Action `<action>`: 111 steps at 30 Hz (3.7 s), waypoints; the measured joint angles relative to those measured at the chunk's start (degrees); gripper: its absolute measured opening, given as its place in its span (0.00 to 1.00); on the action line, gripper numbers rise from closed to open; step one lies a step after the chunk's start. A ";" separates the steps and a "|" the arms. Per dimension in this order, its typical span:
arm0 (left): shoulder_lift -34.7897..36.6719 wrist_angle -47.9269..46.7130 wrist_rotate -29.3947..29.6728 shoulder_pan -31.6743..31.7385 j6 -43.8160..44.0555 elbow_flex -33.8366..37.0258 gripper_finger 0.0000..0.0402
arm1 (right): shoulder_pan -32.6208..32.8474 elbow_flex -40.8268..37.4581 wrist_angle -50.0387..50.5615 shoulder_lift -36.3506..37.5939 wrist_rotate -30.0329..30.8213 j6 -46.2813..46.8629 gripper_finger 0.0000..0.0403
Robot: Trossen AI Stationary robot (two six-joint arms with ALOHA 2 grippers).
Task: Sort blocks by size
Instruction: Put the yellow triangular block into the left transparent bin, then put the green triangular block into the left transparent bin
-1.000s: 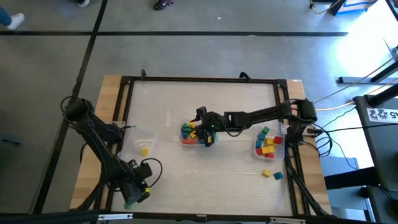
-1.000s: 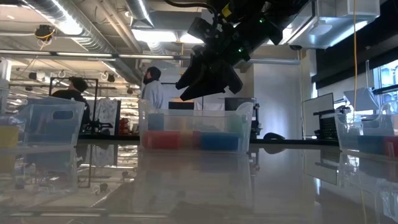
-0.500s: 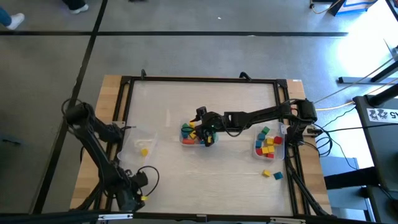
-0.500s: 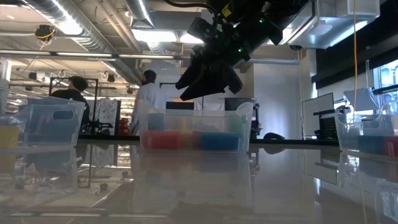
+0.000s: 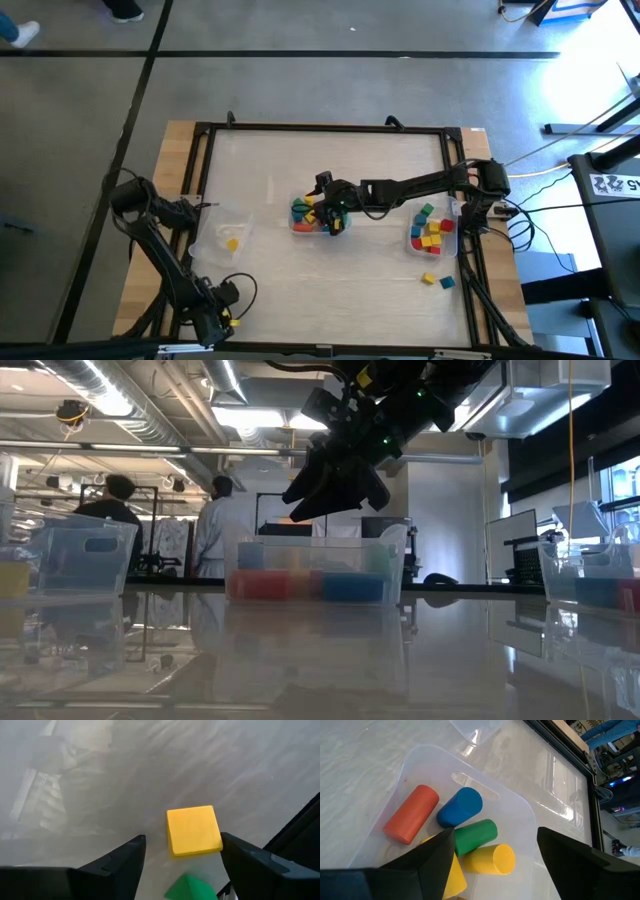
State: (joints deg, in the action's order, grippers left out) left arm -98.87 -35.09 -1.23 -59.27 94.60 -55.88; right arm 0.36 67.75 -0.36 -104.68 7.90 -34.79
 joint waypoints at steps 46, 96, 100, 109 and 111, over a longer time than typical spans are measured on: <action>18.69 -11.13 19.68 3.92 -0.51 0.27 0.35 | 0.00 0.00 0.07 0.00 0.00 -0.04 0.71; 24.66 -42.54 22.31 12.35 -6.01 0.18 0.60 | -0.01 0.00 0.04 0.00 -0.01 0.70 0.71; 24.66 -42.10 22.41 12.37 -13.05 0.18 0.61 | 0.00 0.00 0.04 0.00 0.00 0.70 0.71; 24.64 -33.66 23.23 12.55 -32.96 0.18 0.61 | 0.00 0.00 0.07 0.00 -0.02 2.01 0.71; 24.64 -26.89 23.02 11.96 -41.02 0.18 0.60 | -0.01 0.00 0.19 0.00 -0.02 2.00 0.71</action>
State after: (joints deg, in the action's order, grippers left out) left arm -74.24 -61.98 21.78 -47.31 53.57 -55.70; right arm 0.36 67.75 -0.18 -104.68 7.88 -32.79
